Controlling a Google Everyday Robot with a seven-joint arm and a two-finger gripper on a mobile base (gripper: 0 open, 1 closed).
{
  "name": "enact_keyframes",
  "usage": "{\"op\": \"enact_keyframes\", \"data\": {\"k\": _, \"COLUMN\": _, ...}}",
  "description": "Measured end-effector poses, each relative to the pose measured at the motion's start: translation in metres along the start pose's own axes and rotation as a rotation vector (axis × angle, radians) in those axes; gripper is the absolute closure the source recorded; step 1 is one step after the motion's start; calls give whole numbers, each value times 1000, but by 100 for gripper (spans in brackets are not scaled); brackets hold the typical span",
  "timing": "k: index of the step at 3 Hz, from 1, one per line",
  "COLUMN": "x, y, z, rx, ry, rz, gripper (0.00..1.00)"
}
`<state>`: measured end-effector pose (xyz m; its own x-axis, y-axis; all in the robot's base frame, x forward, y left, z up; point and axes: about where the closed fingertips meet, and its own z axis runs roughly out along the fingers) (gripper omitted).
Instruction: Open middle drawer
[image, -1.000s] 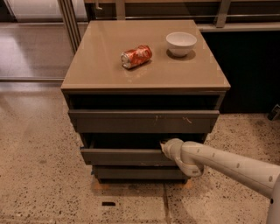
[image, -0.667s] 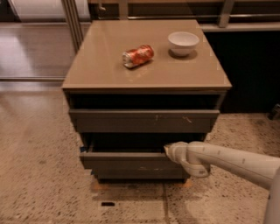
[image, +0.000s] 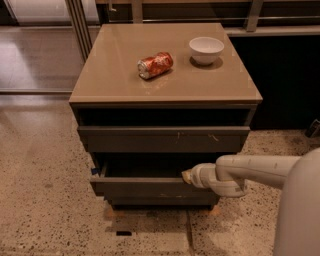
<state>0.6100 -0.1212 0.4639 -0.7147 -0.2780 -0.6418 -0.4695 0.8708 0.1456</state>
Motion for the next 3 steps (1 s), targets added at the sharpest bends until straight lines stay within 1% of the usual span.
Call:
{"op": "enact_keyframes", "data": {"k": 1, "x": 14, "y": 33, "z": -9, "rx": -110, "ry": 96, "rz": 41, "gripper": 100}}
{"op": "enact_keyframes", "data": {"k": 2, "x": 23, "y": 19, "z": -23, "rx": -128, "ry": 116, "rz": 74, "gripper": 100}}
{"op": "enact_keyframes", "data": {"k": 3, "x": 16, "y": 21, "z": -28, "rx": -107, "ry": 88, "rz": 60, "gripper": 100}}
